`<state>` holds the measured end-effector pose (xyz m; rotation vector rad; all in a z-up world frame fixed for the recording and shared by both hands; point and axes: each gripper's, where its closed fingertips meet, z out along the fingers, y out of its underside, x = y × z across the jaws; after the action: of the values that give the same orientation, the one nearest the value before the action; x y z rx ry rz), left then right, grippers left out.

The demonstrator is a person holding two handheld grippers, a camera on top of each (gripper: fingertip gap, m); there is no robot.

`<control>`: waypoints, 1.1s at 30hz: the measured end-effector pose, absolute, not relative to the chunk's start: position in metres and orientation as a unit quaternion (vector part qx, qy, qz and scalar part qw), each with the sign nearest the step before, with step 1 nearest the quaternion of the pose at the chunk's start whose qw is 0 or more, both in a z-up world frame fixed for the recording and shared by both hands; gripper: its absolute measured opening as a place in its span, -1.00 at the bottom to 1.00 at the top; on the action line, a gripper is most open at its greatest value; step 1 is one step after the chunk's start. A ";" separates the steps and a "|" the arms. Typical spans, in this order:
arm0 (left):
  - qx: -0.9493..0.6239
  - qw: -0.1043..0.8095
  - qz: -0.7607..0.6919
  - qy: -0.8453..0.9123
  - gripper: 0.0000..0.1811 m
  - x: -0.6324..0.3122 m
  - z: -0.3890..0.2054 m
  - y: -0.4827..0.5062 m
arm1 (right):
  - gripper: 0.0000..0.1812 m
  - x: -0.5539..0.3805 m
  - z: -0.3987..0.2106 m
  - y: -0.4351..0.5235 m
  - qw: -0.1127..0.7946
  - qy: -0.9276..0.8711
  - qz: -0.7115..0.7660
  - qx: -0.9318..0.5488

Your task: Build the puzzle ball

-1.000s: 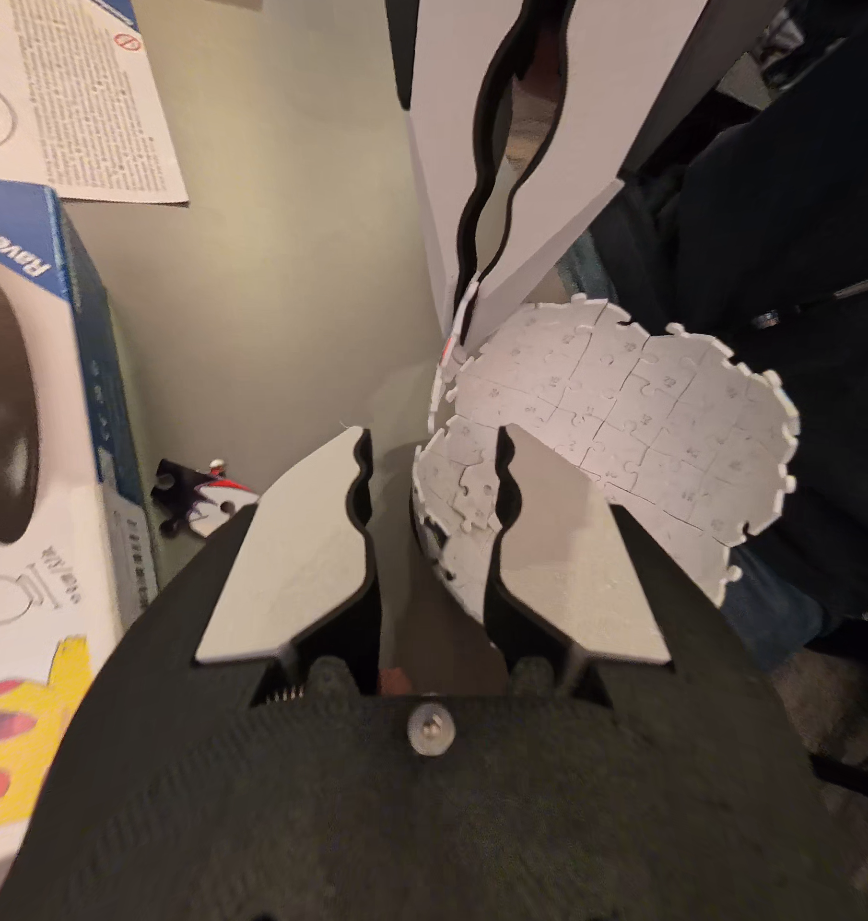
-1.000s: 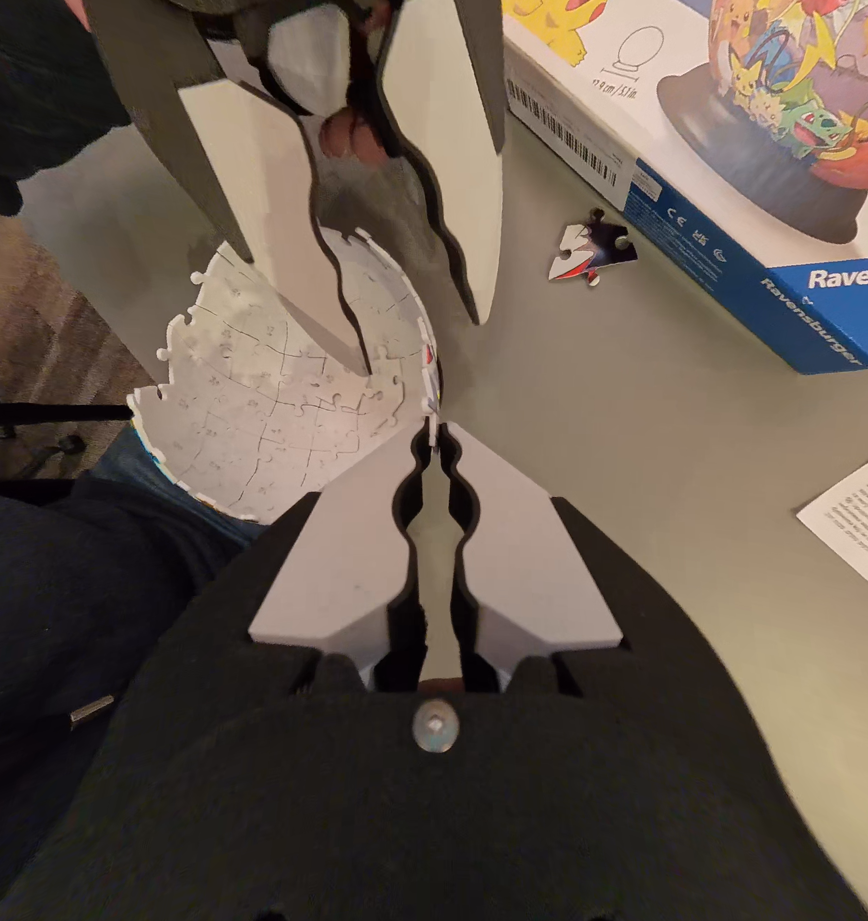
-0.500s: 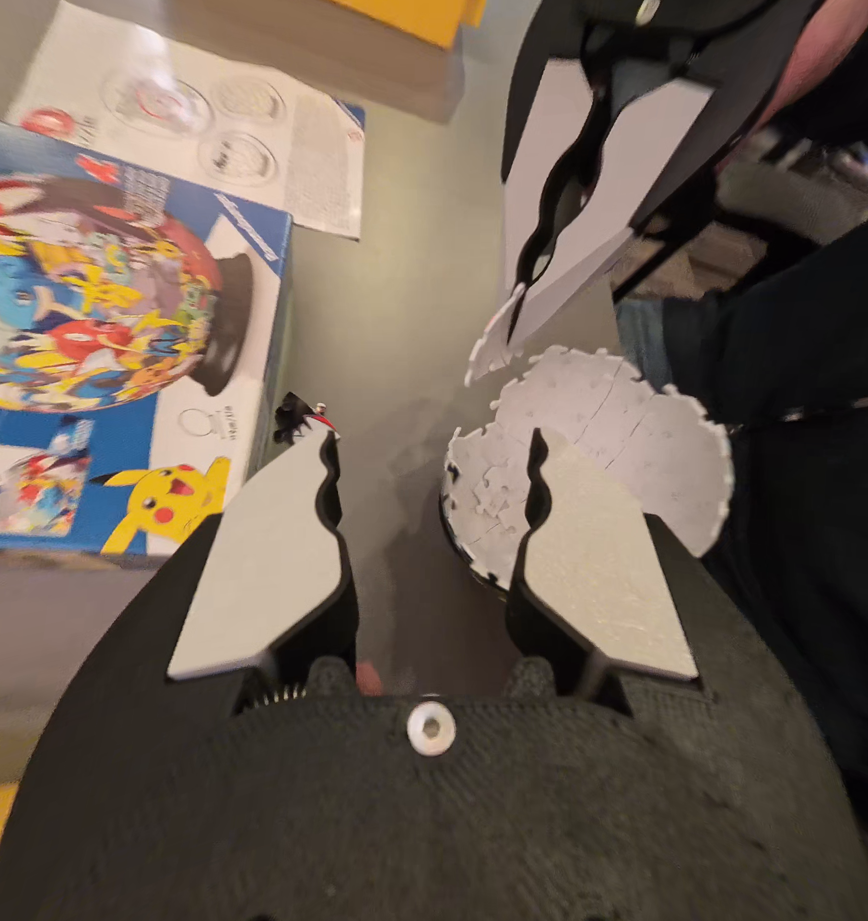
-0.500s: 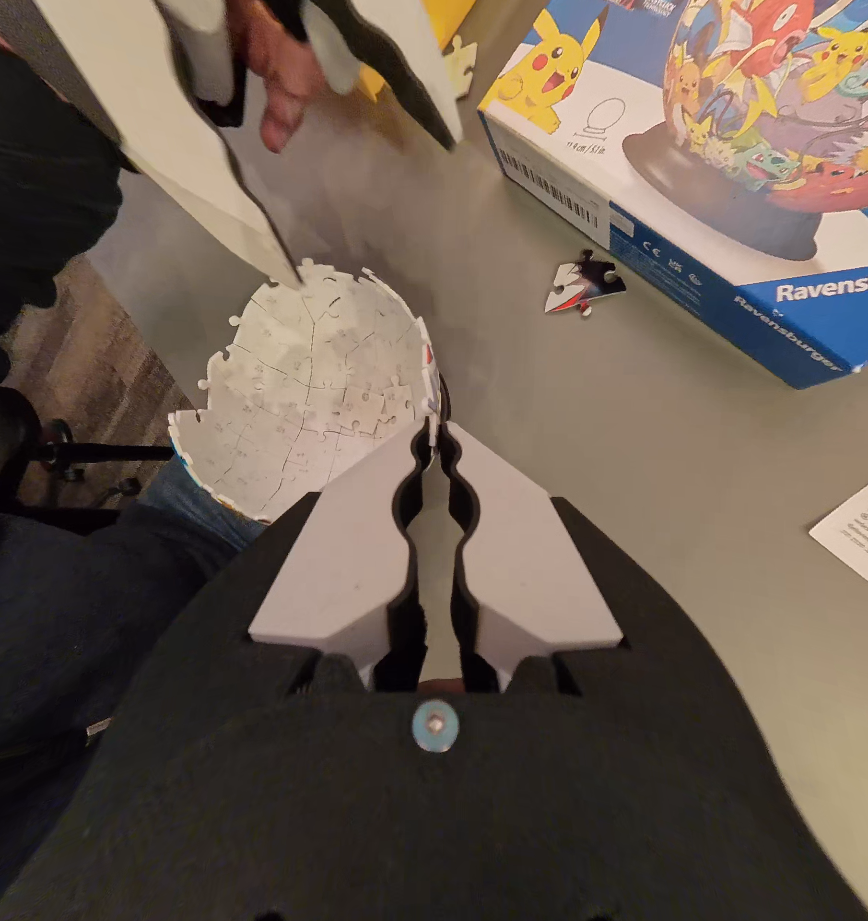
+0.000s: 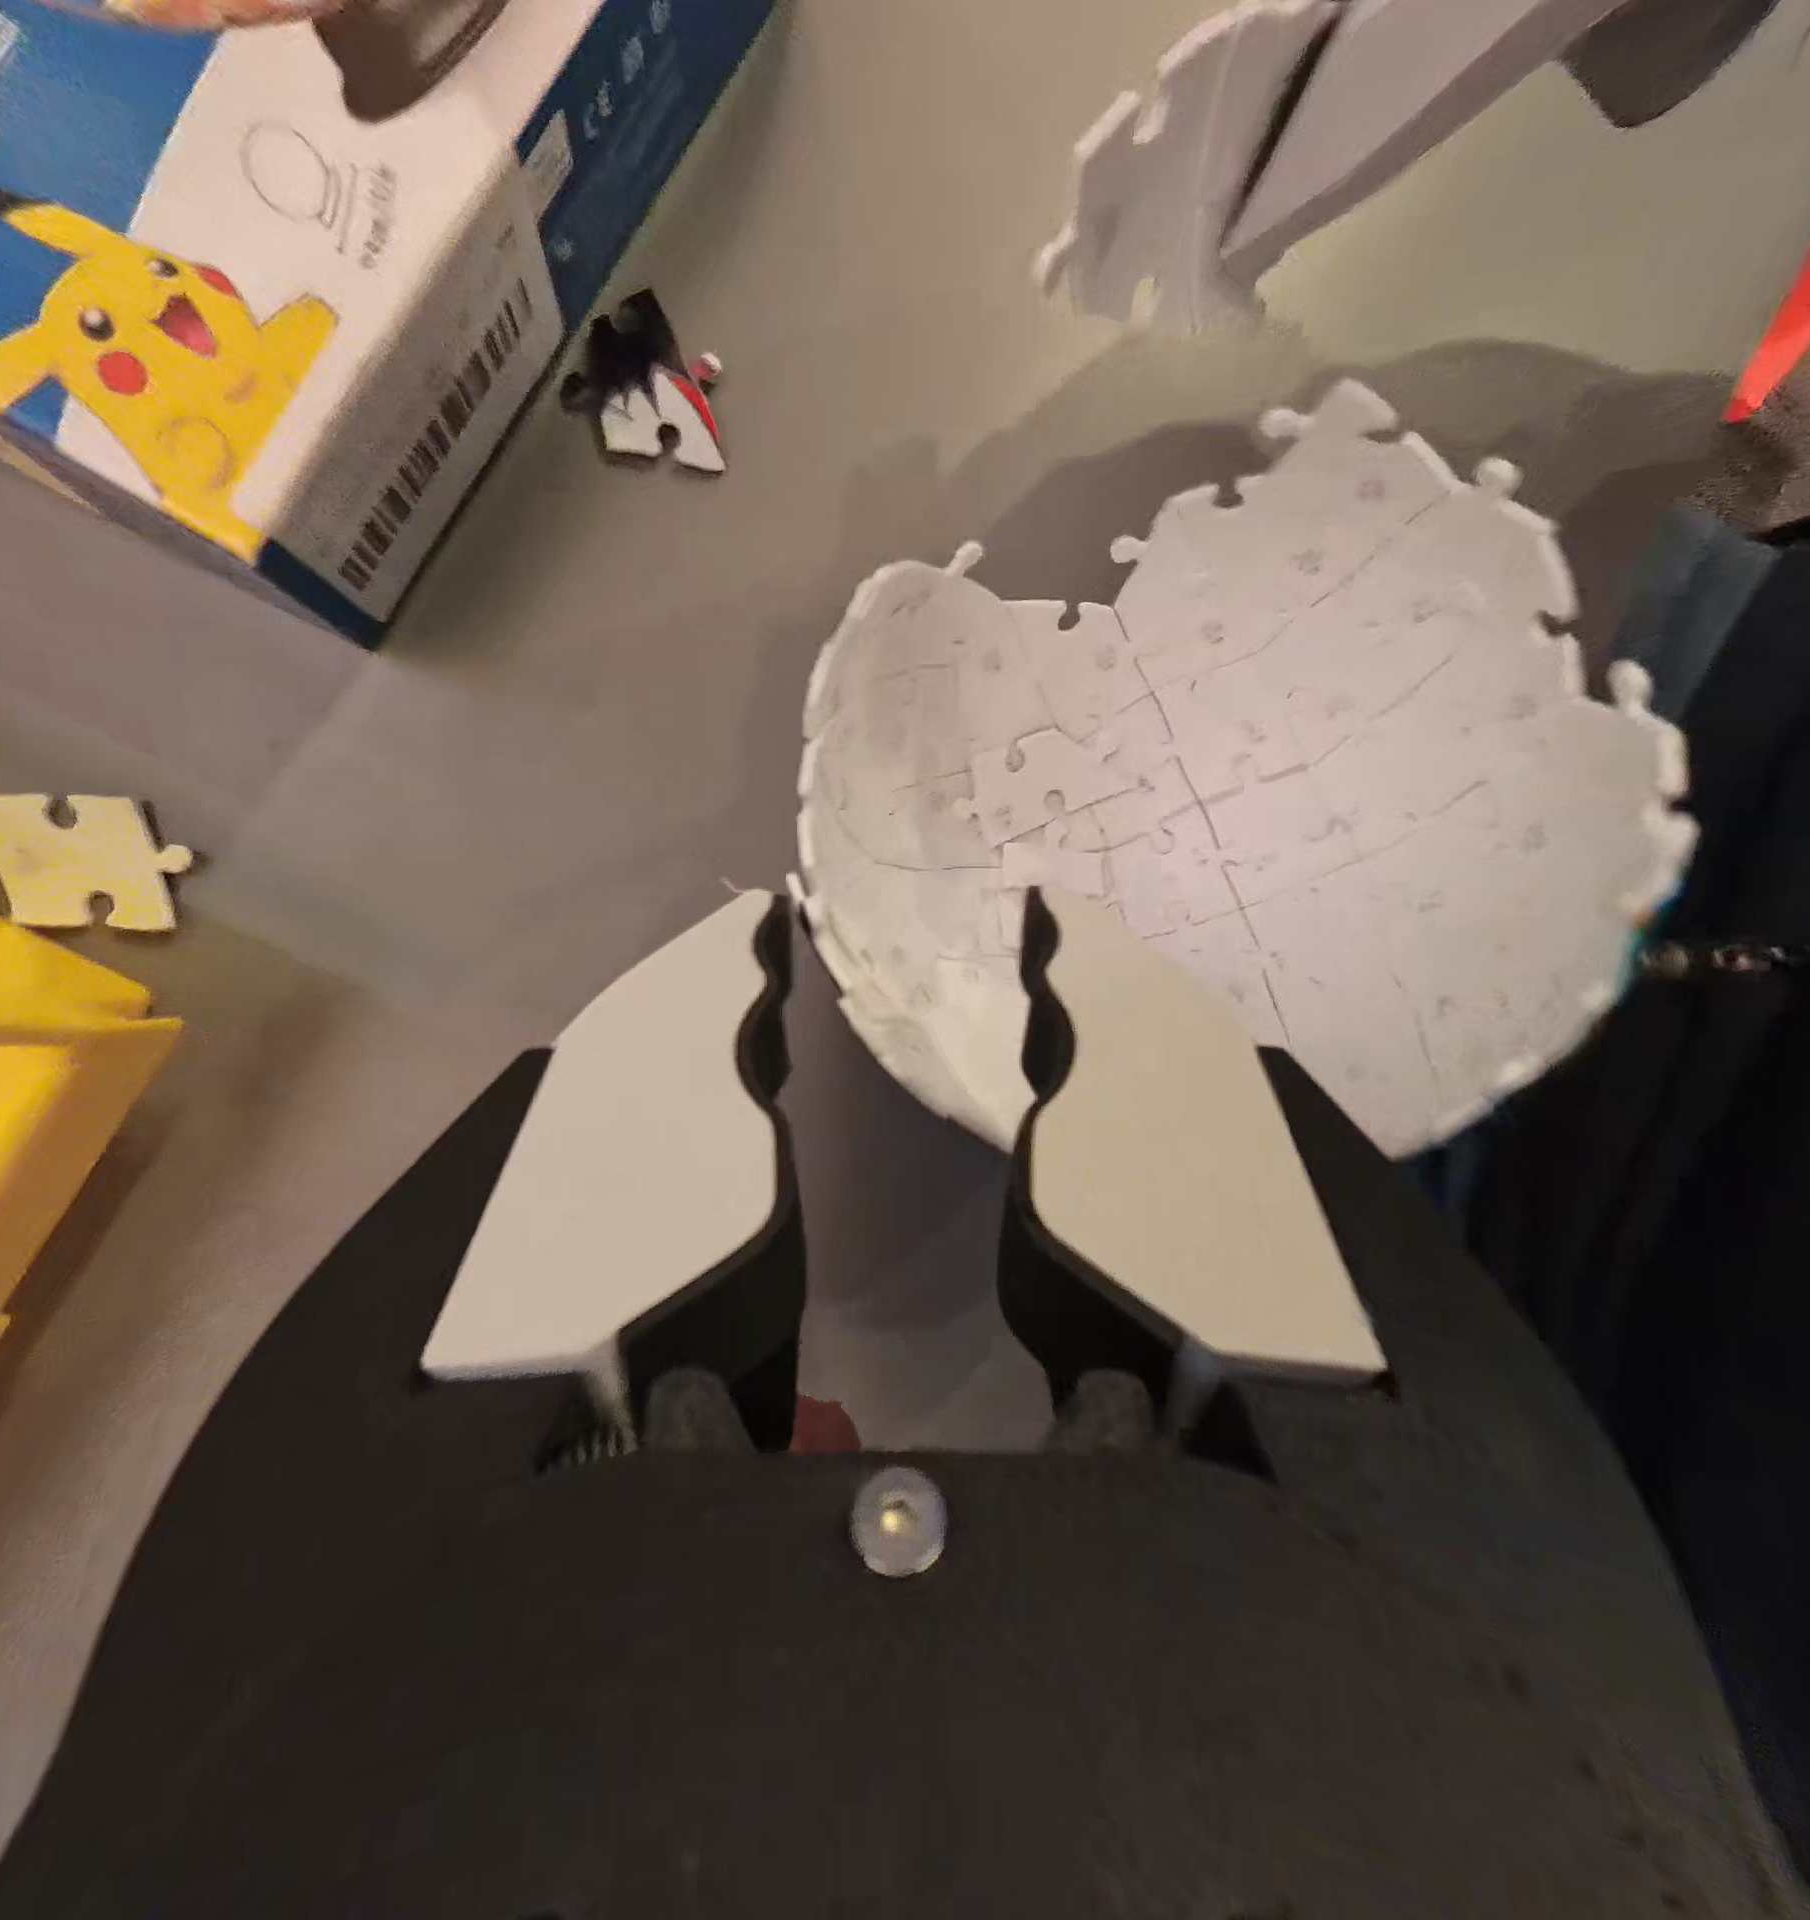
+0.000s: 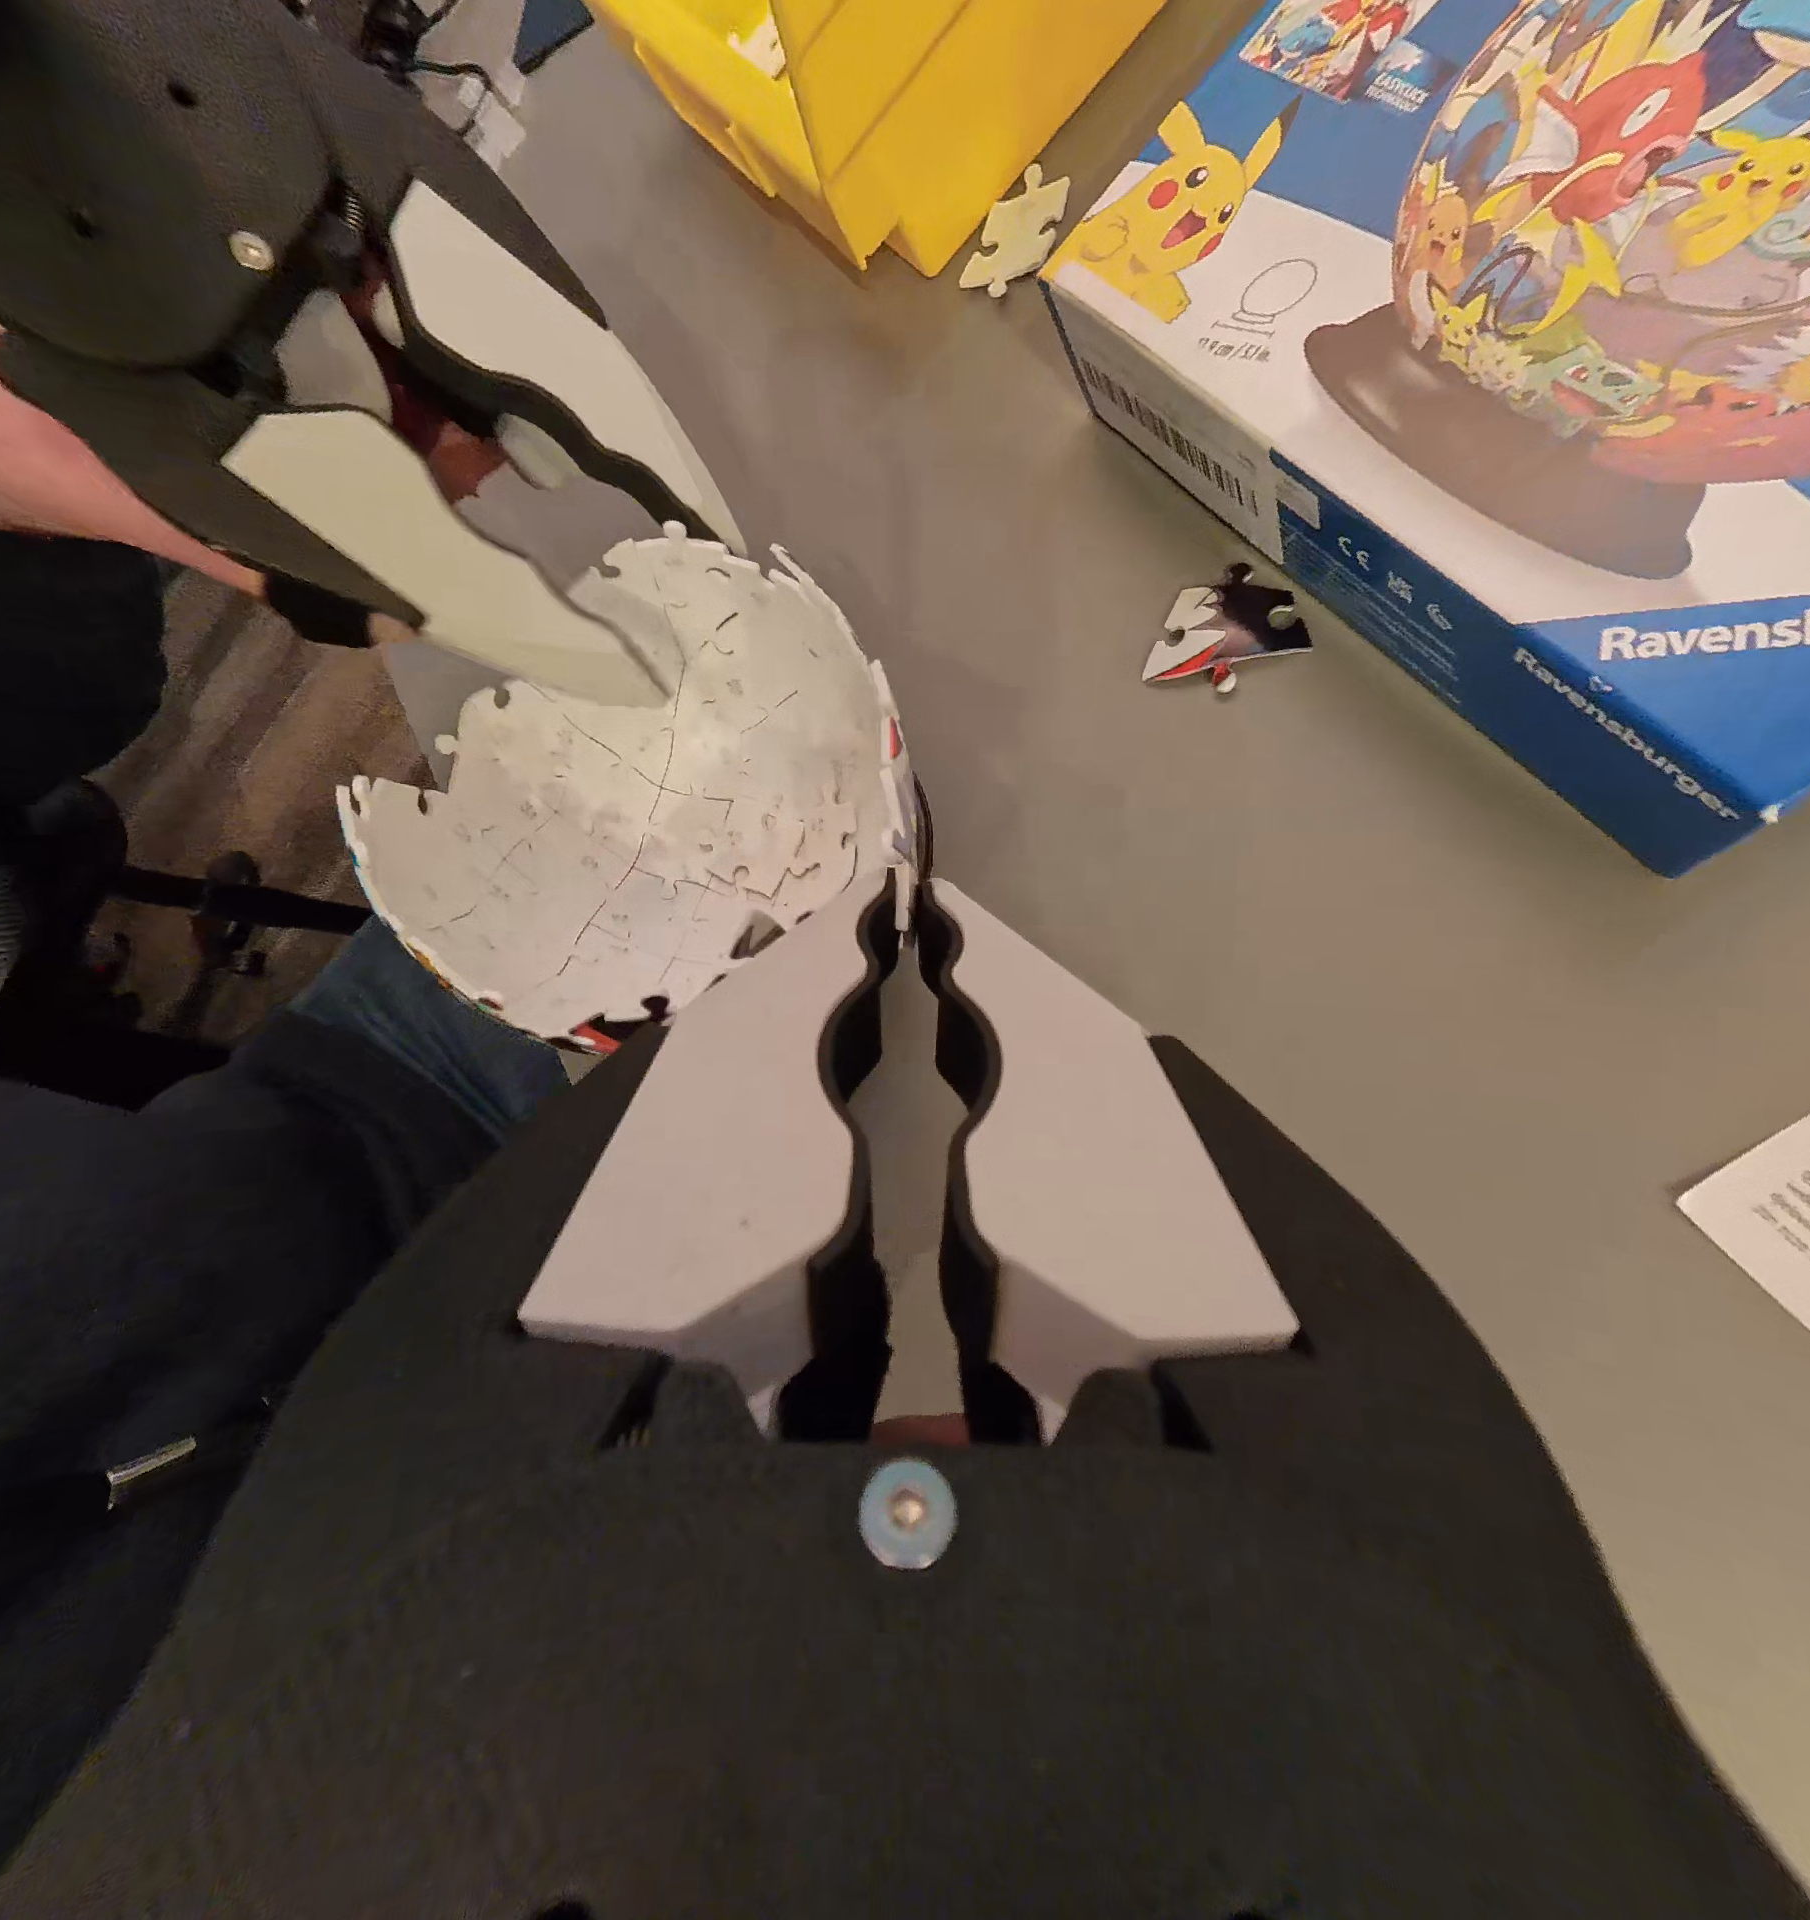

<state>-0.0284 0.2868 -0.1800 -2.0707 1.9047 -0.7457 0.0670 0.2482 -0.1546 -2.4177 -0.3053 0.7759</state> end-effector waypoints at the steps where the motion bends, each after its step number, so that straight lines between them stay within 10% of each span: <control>1: -0.718 0.122 -0.236 0.644 -0.63 -0.027 -0.183 0.291 | -0.99 0.067 -0.155 0.248 0.291 -0.117 0.297 -0.902; 15: -0.725 0.121 -0.160 0.659 -0.96 -0.020 -0.191 0.296 | -0.99 0.079 -0.161 0.244 0.309 -0.122 0.349 -0.876; 26: -0.752 0.087 -0.141 0.638 -0.60 -0.036 -0.189 0.286 | -0.99 0.081 -0.167 0.240 0.316 -0.116 0.369 -0.866; 33: -0.779 0.083 -0.094 0.615 -0.91 -0.041 -0.196 0.288 | -0.99 0.083 -0.167 0.239 0.326 -0.116 0.385 -0.856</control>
<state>-0.0413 0.2877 -0.1963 -2.3249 1.8364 -0.2811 0.0830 0.2388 -0.1667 -2.2427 -0.3052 1.0081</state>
